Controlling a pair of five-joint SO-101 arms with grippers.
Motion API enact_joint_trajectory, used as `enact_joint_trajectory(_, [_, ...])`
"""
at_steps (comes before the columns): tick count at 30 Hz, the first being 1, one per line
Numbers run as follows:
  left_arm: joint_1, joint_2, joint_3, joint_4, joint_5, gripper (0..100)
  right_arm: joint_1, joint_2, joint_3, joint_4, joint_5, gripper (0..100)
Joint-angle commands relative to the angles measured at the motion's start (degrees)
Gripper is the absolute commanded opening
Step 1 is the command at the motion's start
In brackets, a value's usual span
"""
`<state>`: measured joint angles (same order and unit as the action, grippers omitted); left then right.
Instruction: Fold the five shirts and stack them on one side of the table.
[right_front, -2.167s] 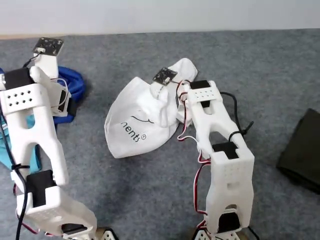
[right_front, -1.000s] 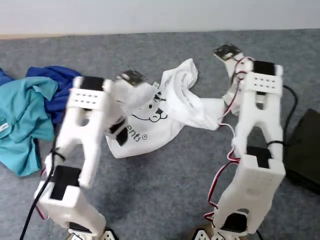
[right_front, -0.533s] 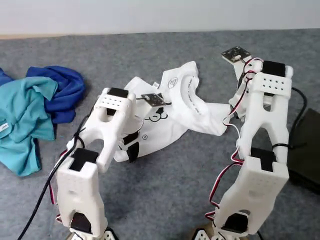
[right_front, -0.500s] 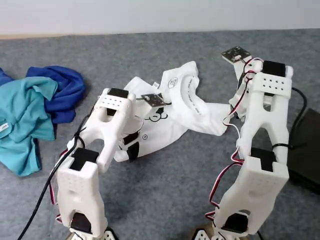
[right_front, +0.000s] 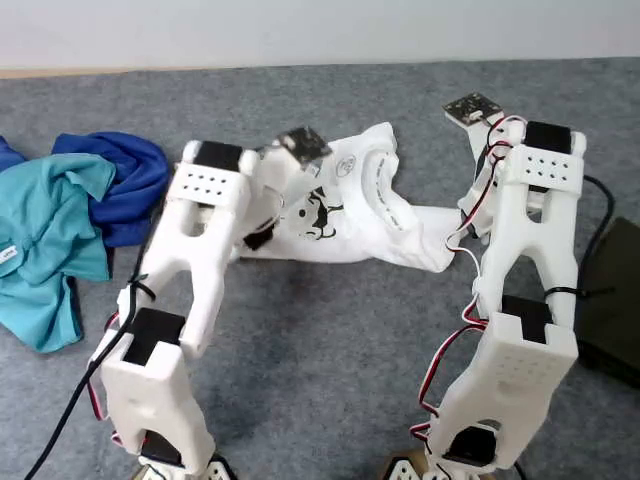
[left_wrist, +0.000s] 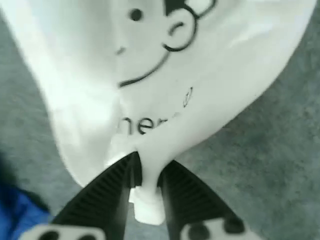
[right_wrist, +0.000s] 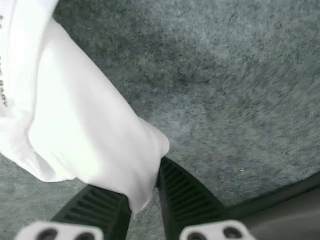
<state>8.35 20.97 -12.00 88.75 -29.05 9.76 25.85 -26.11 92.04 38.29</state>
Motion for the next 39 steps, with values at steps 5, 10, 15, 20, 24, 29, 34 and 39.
enact_joint_trajectory(5, [-5.36, 5.45, -8.22, -6.77, 7.12, 0, 0.48, -4.53, -2.99, 0.75, -1.49, 1.1])
enact_joint_trajectory(10, [-8.7, 16.44, -18.86, -7.47, 11.96, 1, 0.31, -4.18, -2.99, 0.66, -2.73, 1.1])
enact_joint_trajectory(15, [-11.43, 24.79, -30.37, -7.47, 15.74, 12, 0.31, -4.09, -2.9, 0.75, -3.78, 1.1])
enact_joint_trajectory(20, [-13.1, 28.57, -38.9, -7.03, 17.58, 18, 0.31, -4.09, -2.9, 0.75, -3.78, 1.1])
enact_joint_trajectory(24, [-13.98, 29.63, -44.0, -3.87, 17.32, 19, 0.31, -4.18, -2.9, 0.75, -3.78, 1.1])
enact_joint_trajectory(29, [-18.64, 29.19, -52.18, -0.09, 17.14, 19, 0.31, -4.18, -2.9, 0.75, -3.78, 1.1])
enact_joint_trajectory(34, [-23.65, 29.63, -59.65, 6.07, 14.15, 19, 0.75, -4.44, -2.9, 0.75, -3.87, 1.1])
enact_joint_trajectory(39, [-24.09, 29.71, -60.88, 10.29, 12.57, 19, 0.75, -4.35, -2.81, 0.75, -3.87, 1.1])
